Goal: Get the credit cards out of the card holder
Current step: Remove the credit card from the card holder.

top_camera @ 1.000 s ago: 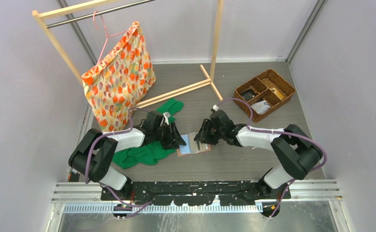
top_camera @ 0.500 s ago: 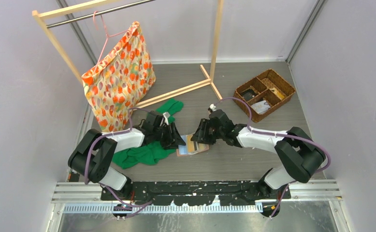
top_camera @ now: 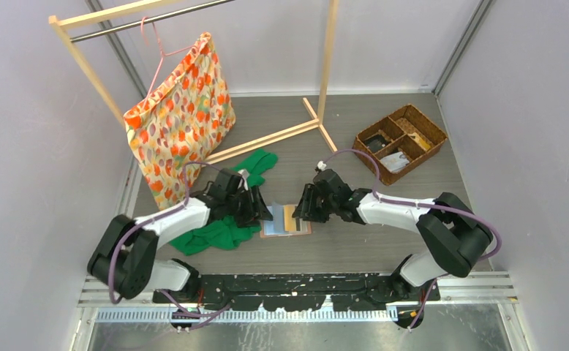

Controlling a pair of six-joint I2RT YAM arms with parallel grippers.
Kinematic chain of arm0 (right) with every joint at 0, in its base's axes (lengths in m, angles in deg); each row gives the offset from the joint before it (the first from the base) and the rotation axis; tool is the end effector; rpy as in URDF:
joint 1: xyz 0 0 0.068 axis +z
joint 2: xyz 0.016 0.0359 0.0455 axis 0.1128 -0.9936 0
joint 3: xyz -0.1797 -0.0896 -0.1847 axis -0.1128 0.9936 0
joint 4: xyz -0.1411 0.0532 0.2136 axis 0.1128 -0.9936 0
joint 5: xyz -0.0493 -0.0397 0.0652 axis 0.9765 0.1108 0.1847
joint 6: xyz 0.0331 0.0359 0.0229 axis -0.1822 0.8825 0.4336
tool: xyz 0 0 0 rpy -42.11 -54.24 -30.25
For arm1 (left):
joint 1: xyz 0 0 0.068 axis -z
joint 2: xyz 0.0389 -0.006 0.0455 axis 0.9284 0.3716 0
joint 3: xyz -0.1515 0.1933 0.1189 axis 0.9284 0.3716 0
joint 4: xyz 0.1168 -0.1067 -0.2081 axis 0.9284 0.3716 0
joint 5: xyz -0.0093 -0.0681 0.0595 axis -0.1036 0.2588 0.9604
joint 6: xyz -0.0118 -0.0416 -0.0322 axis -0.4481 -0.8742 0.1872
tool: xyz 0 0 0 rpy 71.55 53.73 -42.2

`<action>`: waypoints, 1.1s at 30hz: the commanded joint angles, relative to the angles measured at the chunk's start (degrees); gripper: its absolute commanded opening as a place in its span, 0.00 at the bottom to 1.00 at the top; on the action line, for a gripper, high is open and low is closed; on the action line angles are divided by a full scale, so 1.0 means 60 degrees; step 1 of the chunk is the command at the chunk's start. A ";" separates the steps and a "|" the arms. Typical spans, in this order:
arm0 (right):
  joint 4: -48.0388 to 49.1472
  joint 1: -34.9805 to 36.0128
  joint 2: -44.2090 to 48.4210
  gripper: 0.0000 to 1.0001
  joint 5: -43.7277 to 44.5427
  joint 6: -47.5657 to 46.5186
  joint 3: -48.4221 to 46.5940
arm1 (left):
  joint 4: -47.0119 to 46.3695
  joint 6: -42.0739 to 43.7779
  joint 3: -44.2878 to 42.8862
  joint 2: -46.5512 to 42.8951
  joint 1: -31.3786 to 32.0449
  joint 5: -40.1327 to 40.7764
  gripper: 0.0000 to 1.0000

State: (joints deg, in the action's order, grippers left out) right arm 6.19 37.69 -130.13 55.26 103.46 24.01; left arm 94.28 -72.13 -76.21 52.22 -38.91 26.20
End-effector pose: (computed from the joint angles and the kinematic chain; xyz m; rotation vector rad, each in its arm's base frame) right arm 0.2031 0.2046 0.1629 0.0807 2.6054 0.8837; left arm 0.2091 -0.1324 0.1537 -0.3114 2.7164 -0.9632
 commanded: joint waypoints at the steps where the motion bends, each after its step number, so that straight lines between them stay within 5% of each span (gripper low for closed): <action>1: -0.0494 0.0065 0.0576 0.45 0.0758 -0.0172 -0.0114 | 0.1851 0.0574 -0.0609 -0.1701 -0.0016 0.1091 0.59; 9: -0.0556 0.0052 0.0603 0.45 0.0855 -0.0214 -0.0216 | 0.1536 0.0128 -0.0969 -0.3053 0.0119 0.0195 0.60; 19: -0.0262 0.0059 0.0269 0.39 0.0981 0.0019 -0.0273 | -0.2062 -0.1328 -0.0514 -0.2155 0.0714 -0.1708 0.61; 33: 0.0885 0.0508 -0.0721 0.35 -0.0193 -0.0037 -0.0852 | -0.1077 -0.0855 -0.0834 -0.2234 0.0841 -0.1346 0.60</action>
State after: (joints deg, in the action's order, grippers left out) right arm 7.37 38.91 -133.26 56.01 103.70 22.99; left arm 87.73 -78.10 -79.88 41.31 -33.86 18.22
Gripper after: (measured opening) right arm 0.352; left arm 0.602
